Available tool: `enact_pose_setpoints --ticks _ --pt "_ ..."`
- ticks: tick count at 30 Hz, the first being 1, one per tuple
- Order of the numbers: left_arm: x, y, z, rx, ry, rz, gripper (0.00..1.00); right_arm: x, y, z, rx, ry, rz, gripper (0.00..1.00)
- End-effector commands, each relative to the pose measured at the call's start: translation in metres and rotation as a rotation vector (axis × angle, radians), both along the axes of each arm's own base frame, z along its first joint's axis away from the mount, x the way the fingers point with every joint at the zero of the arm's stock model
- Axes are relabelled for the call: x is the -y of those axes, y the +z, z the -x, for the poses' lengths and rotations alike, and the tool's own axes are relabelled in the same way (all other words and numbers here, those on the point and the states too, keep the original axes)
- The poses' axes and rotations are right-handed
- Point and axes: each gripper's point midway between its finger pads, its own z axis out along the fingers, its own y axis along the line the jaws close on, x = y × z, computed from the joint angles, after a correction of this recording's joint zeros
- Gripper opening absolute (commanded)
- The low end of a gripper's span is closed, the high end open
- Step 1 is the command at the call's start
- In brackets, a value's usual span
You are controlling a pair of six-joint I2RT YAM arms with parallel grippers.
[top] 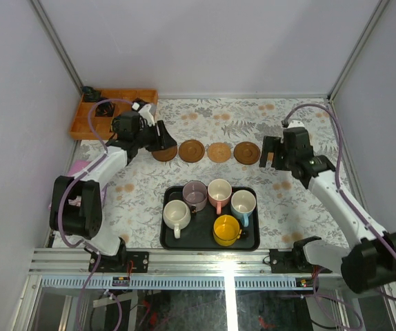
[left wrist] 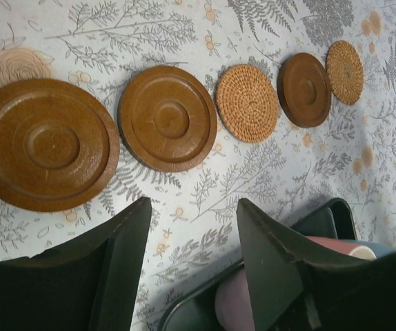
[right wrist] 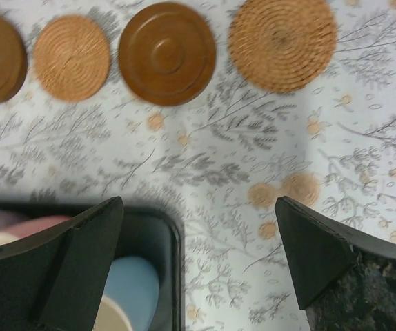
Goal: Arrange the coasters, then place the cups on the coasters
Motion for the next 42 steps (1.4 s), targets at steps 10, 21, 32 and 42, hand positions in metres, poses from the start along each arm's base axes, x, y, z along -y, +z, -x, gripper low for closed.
enact_pose_setpoints --ticks 10,21,32,42 --pt "-0.002 0.019 0.040 0.068 -0.005 -0.003 0.56 -0.039 -0.007 0.102 -0.013 0.198 -0.142 1.00" --pt "-0.007 0.030 0.052 0.091 0.006 -0.016 0.57 -0.074 -0.004 0.129 -0.022 0.334 -0.184 1.00" --pt "-0.011 0.031 0.056 0.105 0.021 -0.031 0.58 -0.108 -0.021 0.158 -0.107 0.404 -0.085 0.99" --pt "-0.005 0.038 0.051 0.120 -0.004 -0.006 0.58 -0.117 -0.047 0.177 -0.174 0.354 0.025 0.99"
